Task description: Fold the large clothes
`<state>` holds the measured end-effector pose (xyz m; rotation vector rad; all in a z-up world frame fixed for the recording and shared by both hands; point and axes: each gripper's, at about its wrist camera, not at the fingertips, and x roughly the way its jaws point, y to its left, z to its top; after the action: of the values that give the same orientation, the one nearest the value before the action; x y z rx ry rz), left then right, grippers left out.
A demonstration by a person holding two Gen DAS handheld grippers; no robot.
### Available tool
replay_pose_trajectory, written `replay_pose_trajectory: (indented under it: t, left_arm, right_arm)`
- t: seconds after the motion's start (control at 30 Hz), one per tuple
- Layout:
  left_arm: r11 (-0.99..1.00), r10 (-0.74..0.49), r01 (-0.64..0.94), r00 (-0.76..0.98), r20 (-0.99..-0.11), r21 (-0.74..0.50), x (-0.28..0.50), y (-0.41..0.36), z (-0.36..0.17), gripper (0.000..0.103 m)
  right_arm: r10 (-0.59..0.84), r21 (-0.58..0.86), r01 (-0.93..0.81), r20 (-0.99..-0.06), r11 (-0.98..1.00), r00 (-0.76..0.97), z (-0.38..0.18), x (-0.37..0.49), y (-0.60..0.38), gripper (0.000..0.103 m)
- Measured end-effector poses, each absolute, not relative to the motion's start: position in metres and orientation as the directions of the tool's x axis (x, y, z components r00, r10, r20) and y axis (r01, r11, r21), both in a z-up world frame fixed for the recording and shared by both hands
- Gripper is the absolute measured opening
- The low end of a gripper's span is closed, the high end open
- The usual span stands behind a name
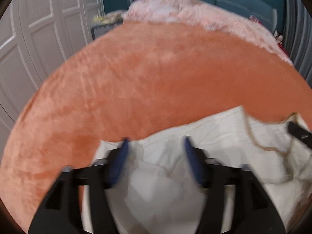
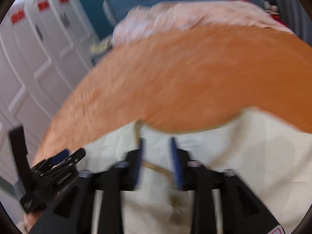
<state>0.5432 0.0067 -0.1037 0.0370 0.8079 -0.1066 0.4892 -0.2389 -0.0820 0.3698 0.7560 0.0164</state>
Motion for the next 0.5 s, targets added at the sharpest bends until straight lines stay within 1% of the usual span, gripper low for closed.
replay_pose_trajectory:
  t: [0.03, 0.07, 0.13, 0.17, 0.23, 0.27, 0.33, 0.4, 0.47, 0.5]
  left_arm:
    - [0.991, -0.118, 0.133, 0.704, -0.7, -0.033, 0.535, 0.006, -0.092, 0.069]
    - [0.987, -0.143, 0.154, 0.707, -0.692, -0.046, 0.53, 0.003, -0.084, 0.069]
    - [0.973, -0.209, 0.216, 0.694, -0.689, -0.077, 0.523, -0.015, -0.064, 0.069]
    - [0.964, -0.243, 0.248, 0.683, -0.688, -0.095, 0.522, -0.026, -0.057, 0.069]
    - [0.935, -0.332, 0.318, 0.641, -0.692, -0.154, 0.522, -0.06, -0.046, 0.069]
    - [0.919, -0.371, 0.348, 0.614, -0.696, -0.182, 0.524, -0.077, -0.045, 0.069]
    - [0.888, -0.429, 0.401, 0.545, -0.721, -0.225, 0.531, -0.119, -0.047, 0.07]
    - [0.878, -0.444, 0.415, 0.516, -0.732, -0.24, 0.537, -0.152, -0.055, 0.07]
    - [0.854, -0.471, 0.44, 0.429, -0.771, -0.276, 0.547, -0.189, -0.073, 0.07]
    - [0.854, -0.463, 0.438, 0.397, -0.793, -0.28, 0.551, -0.204, -0.083, 0.069]
  right_arm:
    - [0.126, 0.344, 0.139, -0.644, 0.929, 0.755, -0.072, 0.473, -0.262, 0.055]
    - [0.082, 0.34, 0.177, -0.626, 0.923, 0.775, -0.062, 0.455, -0.292, 0.058]
    - [0.004, 0.31, 0.256, -0.645, 0.916, 0.764, -0.057, 0.439, -0.335, 0.06]
    - [-0.041, 0.288, 0.312, -0.671, 0.905, 0.74, -0.059, 0.433, -0.364, 0.06]
    - [-0.08, 0.269, 0.384, -0.721, 0.883, 0.689, -0.066, 0.43, -0.401, 0.06]
    - [-0.072, 0.282, 0.41, -0.744, 0.867, 0.664, -0.072, 0.43, -0.42, 0.06]
    - [-0.045, 0.329, 0.441, -0.758, 0.835, 0.65, -0.084, 0.429, -0.442, 0.06]
    - [-0.016, 0.352, 0.464, -0.783, 0.813, 0.622, -0.099, 0.431, -0.457, 0.06]
    - [0.024, 0.375, 0.463, -0.797, 0.803, 0.603, -0.113, 0.434, -0.462, 0.06]
    - [0.043, 0.385, 0.455, -0.799, 0.803, 0.6, -0.118, 0.435, -0.461, 0.06]
